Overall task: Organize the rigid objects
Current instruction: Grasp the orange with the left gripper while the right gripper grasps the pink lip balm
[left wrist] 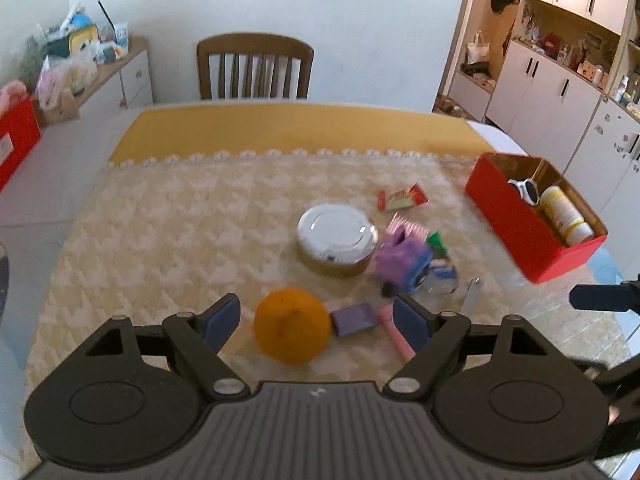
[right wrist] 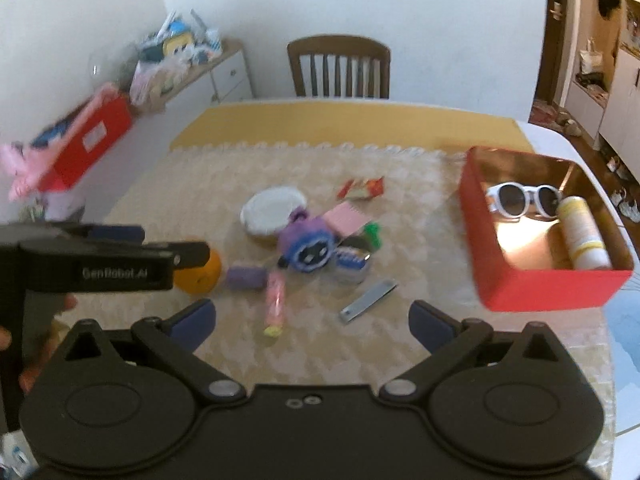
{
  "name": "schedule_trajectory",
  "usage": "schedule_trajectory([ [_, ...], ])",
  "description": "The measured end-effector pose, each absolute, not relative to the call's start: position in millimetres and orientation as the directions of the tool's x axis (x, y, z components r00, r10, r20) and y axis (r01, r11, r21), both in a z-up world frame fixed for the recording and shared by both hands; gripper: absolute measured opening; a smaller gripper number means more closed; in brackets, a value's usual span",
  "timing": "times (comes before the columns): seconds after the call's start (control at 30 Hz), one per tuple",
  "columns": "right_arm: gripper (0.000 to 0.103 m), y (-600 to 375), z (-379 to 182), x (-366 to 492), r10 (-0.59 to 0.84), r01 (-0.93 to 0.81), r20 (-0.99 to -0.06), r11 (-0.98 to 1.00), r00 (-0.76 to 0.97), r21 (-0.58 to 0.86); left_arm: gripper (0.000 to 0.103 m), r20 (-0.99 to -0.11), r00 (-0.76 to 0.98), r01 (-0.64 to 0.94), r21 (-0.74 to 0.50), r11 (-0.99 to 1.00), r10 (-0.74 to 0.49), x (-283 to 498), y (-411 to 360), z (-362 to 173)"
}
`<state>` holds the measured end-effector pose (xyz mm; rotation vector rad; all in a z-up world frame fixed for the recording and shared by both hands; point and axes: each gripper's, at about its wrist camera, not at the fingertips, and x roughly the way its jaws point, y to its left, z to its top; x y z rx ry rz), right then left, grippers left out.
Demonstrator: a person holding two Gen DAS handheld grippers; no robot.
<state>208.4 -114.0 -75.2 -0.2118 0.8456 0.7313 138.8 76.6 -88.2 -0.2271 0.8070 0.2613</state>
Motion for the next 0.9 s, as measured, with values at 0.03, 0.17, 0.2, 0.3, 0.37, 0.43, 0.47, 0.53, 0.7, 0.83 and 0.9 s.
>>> schedule_trajectory([
  [0.03,0.103,-107.7,-80.3,206.5,0.499,-0.673,-0.752,0.733,0.431,0.101,0.084,-0.74,0.658,-0.316,-0.104,0.943,0.139,138.6,80.2,-92.9],
  [0.17,0.099,-85.9,-98.8,201.7,0.477,-0.696,-0.778,0.714,0.409,0.072,0.084,-0.759,0.639,-0.323,-0.117,0.939,0.125,140.9,91.7,-111.2],
  [0.2,0.098,-80.9,-103.9,202.6,0.468,-0.697,-0.787,0.714,0.403,0.068,0.084,-0.763,0.634,-0.325,-0.12,0.938,0.122,142.4,93.8,-114.8],
  [0.3,0.093,-70.3,-114.4,205.6,0.45,-0.701,-0.806,0.711,0.384,0.063,0.084,-0.767,0.632,-0.321,-0.134,0.938,0.107,144.9,99.6,-122.9],
  [0.37,0.087,-64.4,-120.7,208.8,0.441,-0.701,-0.813,0.711,0.379,0.059,0.084,-0.768,0.632,-0.318,-0.134,0.939,0.104,146.7,101.3,-126.4],
  [0.43,0.083,-59.7,-125.2,212.7,0.434,-0.697,-0.82,0.715,0.373,0.061,0.084,-0.768,0.633,-0.317,-0.14,0.938,0.099,148.9,103.5,-129.3],
  [0.47,0.078,-56.9,-127.1,214.5,0.432,-0.695,-0.822,0.717,0.37,0.064,0.084,-0.766,0.636,-0.313,-0.144,0.939,0.094,149.8,104.4,-130.5],
  [0.53,0.075,-52.6,-130.3,217.8,0.433,-0.693,-0.826,0.717,0.362,0.072,0.084,-0.766,0.636,-0.309,-0.141,0.941,0.094,151.6,105.4,-132.6],
  [0.7,0.056,-42.8,-136.5,225.2,0.42,-0.696,-0.836,0.715,0.352,0.067,0.083,-0.767,0.637,-0.304,-0.151,0.941,0.083,154.8,108.3,-136.3],
  [0.83,0.042,-38.8,-139.7,229.8,0.408,-0.691,-0.839,0.721,0.359,0.055,0.075,-0.765,0.64,-0.296,-0.154,0.943,0.077,156.3,108.7,-136.7],
  [0.9,0.034,-36.9,-139.4,230.2,0.407,-0.695,-0.839,0.717,0.362,0.048,0.069,-0.767,0.637,-0.297,-0.153,0.943,0.075,157.6,108.6,-137.0],
])
